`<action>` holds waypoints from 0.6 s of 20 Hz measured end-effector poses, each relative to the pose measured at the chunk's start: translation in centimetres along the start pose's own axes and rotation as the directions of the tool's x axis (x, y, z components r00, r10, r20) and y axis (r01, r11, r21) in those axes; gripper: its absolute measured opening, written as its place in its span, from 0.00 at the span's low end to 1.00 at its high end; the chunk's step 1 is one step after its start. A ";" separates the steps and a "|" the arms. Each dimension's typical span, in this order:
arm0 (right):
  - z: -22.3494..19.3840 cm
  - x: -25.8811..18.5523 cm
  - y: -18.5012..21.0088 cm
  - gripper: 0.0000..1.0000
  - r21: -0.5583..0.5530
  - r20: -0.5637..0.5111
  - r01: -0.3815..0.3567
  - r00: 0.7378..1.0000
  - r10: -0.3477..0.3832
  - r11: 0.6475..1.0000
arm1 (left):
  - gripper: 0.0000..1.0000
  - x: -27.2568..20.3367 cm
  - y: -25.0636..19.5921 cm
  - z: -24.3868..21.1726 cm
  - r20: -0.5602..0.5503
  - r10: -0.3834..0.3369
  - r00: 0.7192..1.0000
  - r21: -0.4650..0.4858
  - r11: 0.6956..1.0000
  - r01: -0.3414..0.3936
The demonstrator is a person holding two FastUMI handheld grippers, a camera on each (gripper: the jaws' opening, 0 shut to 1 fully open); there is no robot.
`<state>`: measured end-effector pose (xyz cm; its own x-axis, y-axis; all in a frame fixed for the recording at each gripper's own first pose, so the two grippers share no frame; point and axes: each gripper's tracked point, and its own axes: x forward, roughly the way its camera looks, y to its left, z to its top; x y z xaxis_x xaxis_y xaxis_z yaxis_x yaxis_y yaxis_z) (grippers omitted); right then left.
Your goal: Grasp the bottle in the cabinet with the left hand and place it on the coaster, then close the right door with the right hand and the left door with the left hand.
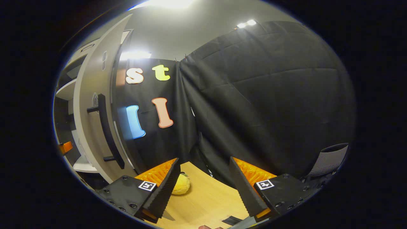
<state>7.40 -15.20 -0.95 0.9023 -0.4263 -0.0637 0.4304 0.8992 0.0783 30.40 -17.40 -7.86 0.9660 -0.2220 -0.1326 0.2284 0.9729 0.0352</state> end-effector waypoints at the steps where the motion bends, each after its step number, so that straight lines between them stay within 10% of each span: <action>1: 0.1 0.5 0.0 0.98 0.006 0.000 0.003 1.000 -0.003 1.000 | 0.93 1.2 0.0 -0.5 -0.012 -0.006 1.000 0.002 1.000 0.006; 12: 1.5 5.9 -1.3 0.98 0.002 0.048 0.063 0.997 -0.063 0.998 | 0.93 9.6 -1.4 -3.0 -0.058 -0.025 0.998 0.013 1.000 0.026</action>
<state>12.18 -18.99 0.09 0.8738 -0.4859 -0.0204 0.4860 0.8707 0.0757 38.95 -20.73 -12.14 0.9512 -0.2424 -0.1910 0.2552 0.9659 0.0447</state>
